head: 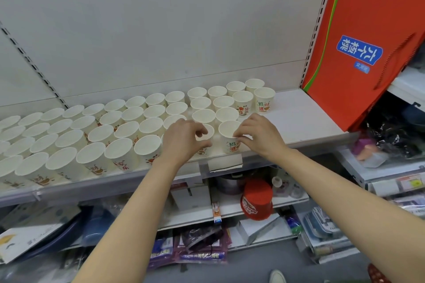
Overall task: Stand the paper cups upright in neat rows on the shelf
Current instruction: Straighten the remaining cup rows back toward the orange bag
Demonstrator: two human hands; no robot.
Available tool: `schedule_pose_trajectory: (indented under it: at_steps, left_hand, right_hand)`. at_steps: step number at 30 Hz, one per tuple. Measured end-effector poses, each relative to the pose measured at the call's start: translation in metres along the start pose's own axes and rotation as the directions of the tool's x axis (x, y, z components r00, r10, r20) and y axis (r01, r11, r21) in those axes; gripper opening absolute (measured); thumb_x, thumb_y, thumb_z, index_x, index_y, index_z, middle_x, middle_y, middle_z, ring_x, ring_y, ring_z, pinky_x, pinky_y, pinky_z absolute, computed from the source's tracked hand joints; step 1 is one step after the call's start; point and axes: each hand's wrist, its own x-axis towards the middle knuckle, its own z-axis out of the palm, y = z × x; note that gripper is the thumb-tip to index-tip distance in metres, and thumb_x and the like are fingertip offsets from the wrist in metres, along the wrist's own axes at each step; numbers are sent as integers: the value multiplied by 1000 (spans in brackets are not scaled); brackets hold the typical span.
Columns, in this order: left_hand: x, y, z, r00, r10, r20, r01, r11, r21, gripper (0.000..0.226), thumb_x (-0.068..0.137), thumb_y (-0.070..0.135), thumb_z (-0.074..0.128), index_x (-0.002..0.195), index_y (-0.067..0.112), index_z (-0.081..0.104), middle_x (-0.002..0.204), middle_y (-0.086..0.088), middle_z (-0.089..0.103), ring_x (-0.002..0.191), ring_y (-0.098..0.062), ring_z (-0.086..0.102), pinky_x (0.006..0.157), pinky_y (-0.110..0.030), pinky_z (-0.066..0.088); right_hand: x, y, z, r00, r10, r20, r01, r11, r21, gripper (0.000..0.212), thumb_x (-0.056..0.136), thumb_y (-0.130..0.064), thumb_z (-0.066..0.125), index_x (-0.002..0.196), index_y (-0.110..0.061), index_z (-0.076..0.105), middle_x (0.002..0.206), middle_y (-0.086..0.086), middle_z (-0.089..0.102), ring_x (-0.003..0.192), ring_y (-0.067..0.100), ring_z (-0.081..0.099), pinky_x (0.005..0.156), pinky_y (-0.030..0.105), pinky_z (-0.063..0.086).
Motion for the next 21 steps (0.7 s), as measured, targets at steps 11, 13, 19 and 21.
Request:
schedule_pose_trajectory:
  at_steps: [11,13,19,21]
  left_hand:
    - [2,-16,-7,992,97,85,-110,981,162,4,79,28,70,82,30,73,82,8,67,86,-19,53,68,-34,47]
    - [3,-17,-6,990,113,82,-124,981,150,5,78,29,70,82,31,73,83,9,67,86,-18,53,68,-36,48]
    - [14,-13,-8,990,138,39,-137,990,-36,21,76,52,72,91,37,71,86,19,65,85,-7,51,63,-24,38]
    - [24,-5,-10,991,130,-26,-132,988,-80,13,80,46,70,89,37,72,85,19,66,83,-6,51,59,-21,32]
  right_hand:
    - [0,-13,8,1000,-18,6,18,1000,-18,12,72,-13,79,80,-18,72,80,-6,69,79,25,55,66,36,45]
    - [0,-15,9,1000,-17,-6,17,1000,-8,11,72,-13,78,79,-18,71,80,-6,68,79,24,55,66,36,44]
    - [-2,-13,13,997,45,-58,-45,999,7,14,79,-29,71,87,-18,72,83,-7,69,83,21,53,71,33,41]
    - [-2,-1,8,989,64,-132,-67,998,-19,14,82,-30,66,86,-17,72,83,-7,69,83,20,55,72,31,39]
